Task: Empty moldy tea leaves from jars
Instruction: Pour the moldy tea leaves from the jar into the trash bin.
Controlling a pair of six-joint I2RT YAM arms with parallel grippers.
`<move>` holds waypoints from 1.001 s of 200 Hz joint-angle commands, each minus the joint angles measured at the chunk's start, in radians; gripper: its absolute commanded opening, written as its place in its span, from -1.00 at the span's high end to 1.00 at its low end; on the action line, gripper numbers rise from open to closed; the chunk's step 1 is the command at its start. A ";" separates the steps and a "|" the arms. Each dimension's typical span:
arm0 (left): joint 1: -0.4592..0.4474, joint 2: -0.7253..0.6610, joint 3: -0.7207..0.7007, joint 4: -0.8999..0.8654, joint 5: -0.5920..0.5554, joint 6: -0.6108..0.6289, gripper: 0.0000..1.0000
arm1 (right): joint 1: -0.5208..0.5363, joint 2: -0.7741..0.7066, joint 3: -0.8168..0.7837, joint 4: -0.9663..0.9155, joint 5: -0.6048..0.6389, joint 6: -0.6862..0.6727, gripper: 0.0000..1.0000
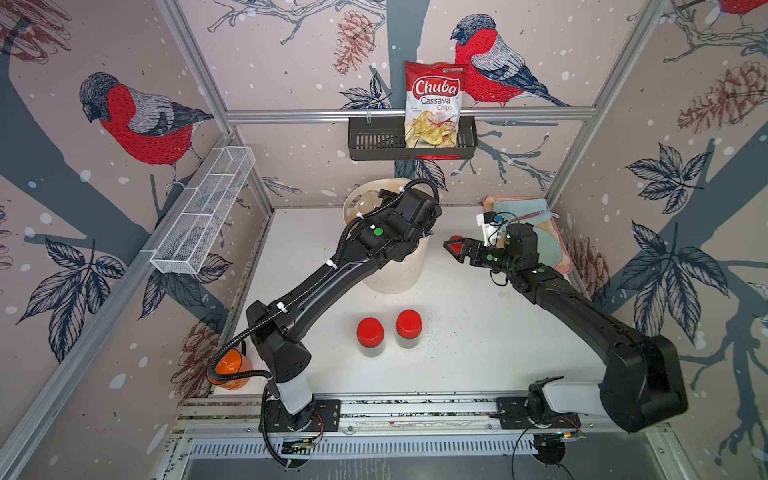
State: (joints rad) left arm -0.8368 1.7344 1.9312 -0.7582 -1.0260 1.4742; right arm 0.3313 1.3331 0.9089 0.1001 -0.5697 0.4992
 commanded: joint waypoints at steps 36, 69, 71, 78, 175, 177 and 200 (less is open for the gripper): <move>-0.013 -0.004 0.000 0.030 -0.008 0.009 0.10 | 0.004 -0.003 -0.008 0.041 -0.015 0.009 -0.99; -0.013 -0.004 0.116 0.040 -0.009 0.035 0.10 | 0.004 -0.012 -0.009 0.040 -0.015 0.006 -0.99; -0.013 -0.003 0.125 0.042 -0.008 0.034 0.10 | 0.004 -0.012 -0.009 0.040 -0.016 0.007 -0.99; -0.010 -0.003 0.153 0.040 -0.002 0.031 0.09 | 0.005 -0.011 -0.008 0.041 -0.017 0.008 -0.99; 0.031 -0.003 0.053 -0.016 0.041 -0.031 0.10 | 0.012 -0.023 -0.015 0.043 -0.013 0.009 -0.99; 0.031 -0.003 0.060 -0.013 0.038 -0.027 0.10 | 0.012 -0.022 -0.014 0.041 -0.013 0.009 -0.99; 0.031 -0.013 0.079 0.016 0.028 0.001 0.10 | 0.012 -0.022 -0.014 0.042 -0.014 0.010 -0.99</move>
State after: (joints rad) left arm -0.8070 1.7340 1.9942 -0.7883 -0.9798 1.4479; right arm 0.3424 1.3174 0.8951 0.1196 -0.5793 0.5030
